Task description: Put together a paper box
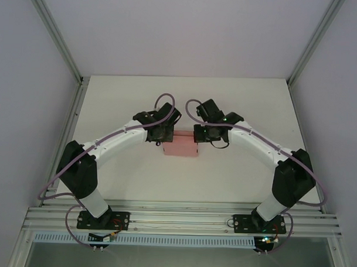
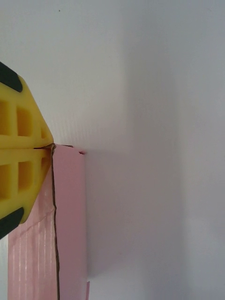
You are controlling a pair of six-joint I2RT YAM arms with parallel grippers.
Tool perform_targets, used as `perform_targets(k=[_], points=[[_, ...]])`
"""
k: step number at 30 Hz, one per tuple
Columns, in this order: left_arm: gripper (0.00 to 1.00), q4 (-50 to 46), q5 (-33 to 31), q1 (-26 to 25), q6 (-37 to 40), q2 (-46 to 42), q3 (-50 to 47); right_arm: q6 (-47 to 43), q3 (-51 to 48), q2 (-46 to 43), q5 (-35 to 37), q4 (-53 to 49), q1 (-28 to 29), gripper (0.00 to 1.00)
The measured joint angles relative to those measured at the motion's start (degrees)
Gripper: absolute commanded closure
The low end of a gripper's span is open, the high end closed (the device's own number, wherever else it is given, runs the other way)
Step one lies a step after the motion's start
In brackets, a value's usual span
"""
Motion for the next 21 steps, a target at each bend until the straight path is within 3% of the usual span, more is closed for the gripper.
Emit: perform_targets(k=[8, 21], points=[[1.00, 1.84, -0.33, 0.00, 0.00, -1.53, -2.23, 4.72, 0.83, 1.25, 0.02, 0.61, 0.00, 1.00], [1.00, 5.09, -0.72, 0.00, 0.28, -4.28, -6.84, 7.76, -7.80, -0.59, -0.07, 13.07, 0.00, 1.00]])
